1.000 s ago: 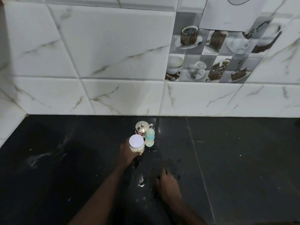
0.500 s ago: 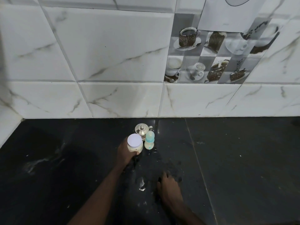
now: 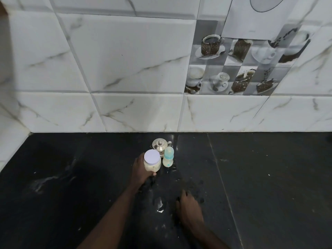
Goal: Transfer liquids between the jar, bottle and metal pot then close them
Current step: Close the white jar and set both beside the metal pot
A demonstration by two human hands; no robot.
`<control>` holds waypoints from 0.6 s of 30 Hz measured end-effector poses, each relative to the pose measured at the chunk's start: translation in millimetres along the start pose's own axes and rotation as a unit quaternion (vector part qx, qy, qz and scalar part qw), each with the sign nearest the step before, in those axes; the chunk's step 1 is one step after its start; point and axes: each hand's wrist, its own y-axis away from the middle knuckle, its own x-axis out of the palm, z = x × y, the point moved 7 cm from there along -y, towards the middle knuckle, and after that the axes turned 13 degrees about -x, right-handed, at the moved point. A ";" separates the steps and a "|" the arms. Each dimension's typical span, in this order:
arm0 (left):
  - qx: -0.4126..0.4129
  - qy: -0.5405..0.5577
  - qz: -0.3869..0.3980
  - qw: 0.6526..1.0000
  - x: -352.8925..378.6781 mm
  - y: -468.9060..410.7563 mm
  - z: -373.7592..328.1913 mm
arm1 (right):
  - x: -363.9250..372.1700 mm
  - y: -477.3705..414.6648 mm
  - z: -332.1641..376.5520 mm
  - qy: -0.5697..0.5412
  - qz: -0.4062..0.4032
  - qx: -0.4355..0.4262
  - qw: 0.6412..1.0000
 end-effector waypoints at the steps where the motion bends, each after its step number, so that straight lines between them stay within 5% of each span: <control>1: -0.002 -0.003 -0.002 1.000 -1.9 1.4 -0.4 | -0.7 -0.5 0.9 0.006 0.000 -0.001 1.000; 8: -0.020 -0.042 0.005 0.999 -22.5 34.3 -28.7 | -14.3 -20.1 3.2 0.007 -0.021 -0.019 1.000; 14: 0.008 -0.042 0.005 0.999 -14.2 18.2 -17.9 | -73.5 -94.9 20.5 0.010 -0.127 -0.079 0.989; 18: 0.007 -0.034 -0.002 0.999 -11.7 26.0 -27.8 | -85.1 -147.7 32.3 0.000 -0.049 -0.108 0.993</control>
